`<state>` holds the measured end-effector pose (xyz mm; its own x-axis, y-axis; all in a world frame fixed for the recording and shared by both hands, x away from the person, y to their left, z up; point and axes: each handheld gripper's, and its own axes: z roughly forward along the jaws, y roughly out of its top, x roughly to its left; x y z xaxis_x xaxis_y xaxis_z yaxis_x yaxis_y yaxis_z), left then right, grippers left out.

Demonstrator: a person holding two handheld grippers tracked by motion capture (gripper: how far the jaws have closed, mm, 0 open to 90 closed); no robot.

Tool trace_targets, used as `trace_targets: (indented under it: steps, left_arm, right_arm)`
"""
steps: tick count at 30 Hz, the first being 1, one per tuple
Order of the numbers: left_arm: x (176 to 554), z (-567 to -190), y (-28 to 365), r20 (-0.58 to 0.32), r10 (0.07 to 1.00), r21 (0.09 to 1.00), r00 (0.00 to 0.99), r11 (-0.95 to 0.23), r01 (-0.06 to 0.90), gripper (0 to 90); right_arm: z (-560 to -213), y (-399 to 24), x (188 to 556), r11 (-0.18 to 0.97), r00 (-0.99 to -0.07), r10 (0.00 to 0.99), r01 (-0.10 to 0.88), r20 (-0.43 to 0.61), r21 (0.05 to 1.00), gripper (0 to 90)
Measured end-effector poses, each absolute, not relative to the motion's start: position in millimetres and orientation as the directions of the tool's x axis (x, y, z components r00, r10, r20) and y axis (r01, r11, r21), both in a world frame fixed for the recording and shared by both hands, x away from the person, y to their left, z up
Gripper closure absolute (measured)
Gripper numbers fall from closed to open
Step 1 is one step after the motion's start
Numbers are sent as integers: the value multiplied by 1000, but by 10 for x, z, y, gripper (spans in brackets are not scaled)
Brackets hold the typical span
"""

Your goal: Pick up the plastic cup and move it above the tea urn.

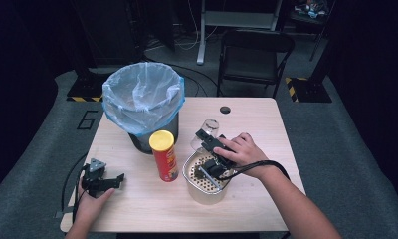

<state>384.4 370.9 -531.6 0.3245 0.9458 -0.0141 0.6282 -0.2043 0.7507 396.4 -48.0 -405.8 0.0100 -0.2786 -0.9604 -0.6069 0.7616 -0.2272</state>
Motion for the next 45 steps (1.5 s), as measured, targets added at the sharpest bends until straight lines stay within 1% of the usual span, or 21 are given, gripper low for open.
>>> trace_targets:
  steps: [1,2,3,5,8,9,11,13,15,16,17,18,22,23,24,25,26,31,33,36,45]
  left_arm:
    - [3844,-5316,3710,-14,946,750,325,-205,628,128]
    - [3845,-5316,3710,-14,946,751,325,-205,628,128]
    - [3845,-5316,3710,-14,946,751,325,-205,628,128]
    - [3845,-5316,3710,-14,946,751,325,-205,628,128]
    - [3845,-5316,3710,-14,946,750,325,-205,628,128]
    - [3844,-5316,3710,-14,946,751,325,-205,628,128]
    - [3845,-5316,3710,-14,946,750,325,-205,628,128]
    - [3845,-5316,3710,-14,946,750,325,-205,629,128]
    - [3845,-5316,3709,-14,946,751,325,-204,628,128]
    - [3845,-5316,3710,-14,946,751,325,-205,628,128]
    - [3844,-5316,3710,-15,946,750,325,-204,629,128]
    - [3845,-5316,3710,-14,946,750,325,-204,628,128]
    - [3845,-5316,3710,-14,946,751,324,-204,628,128]
    - [3845,-5317,3710,-15,946,751,324,-203,628,128]
    - [3845,-5317,3710,-15,946,751,324,-203,628,129]
    - [3844,-5313,3707,-14,947,748,321,-203,632,129]
    - [3844,-5313,3707,-14,947,748,321,-203,632,128]
    - [3849,-5312,3705,-14,951,747,310,-196,636,128]
    - [3849,-5313,3703,-14,952,748,306,-193,635,128]
    - [3849,-5314,3703,-13,952,748,306,-194,635,128]
    - [3840,-5302,3710,-11,943,737,332,-216,640,121]
  right_arm:
    - [-4026,-470,3996,774,-19,-250,-604,-968,-188,368]
    - [-3957,-459,4064,796,-75,-174,-597,-982,-96,367]
    - [-3957,-459,4064,796,-75,-174,-597,-982,-96,367]
    - [-3908,-451,4126,812,-134,-117,-584,-984,-17,366]
    - [-3827,-455,4239,828,-262,34,-533,-965,174,363]
    - [-3785,-460,4298,824,-325,93,-505,-941,256,362]
    - [-3738,-472,4375,811,-404,186,-451,-896,372,361]
    - [-3667,-493,4480,780,-478,297,-378,-826,499,360]
    - [-3576,-526,4614,707,-564,436,-268,-701,655,359]
    - [-3523,-557,4673,651,-607,503,-202,-615,732,359]
    - [-3454,-608,4745,556,-659,582,-105,-476,825,359]
    - [-3454,-608,4745,556,-659,582,-105,-476,825,359]
    - [-3363,-706,4791,405,-724,648,65,-236,912,359]
    - [-3350,-723,4788,383,-729,654,90,-202,919,359]
    - [-3320,-775,4777,343,-744,655,134,-134,930,359]
    - [-3306,-801,4760,327,-748,654,153,-107,933,358]
    - [-3306,-801,4760,327,-748,654,153,-107,933,358]
    - [-3225,-904,4619,278,-780,625,181,-35,944,357]
    - [-3183,-936,4550,270,-797,604,219,13,937,355]
    - [-3155,-951,4496,280,-800,600,219,8,935,355]
    - [-2950,-994,4272,268,-799,600,252,44,930,350]
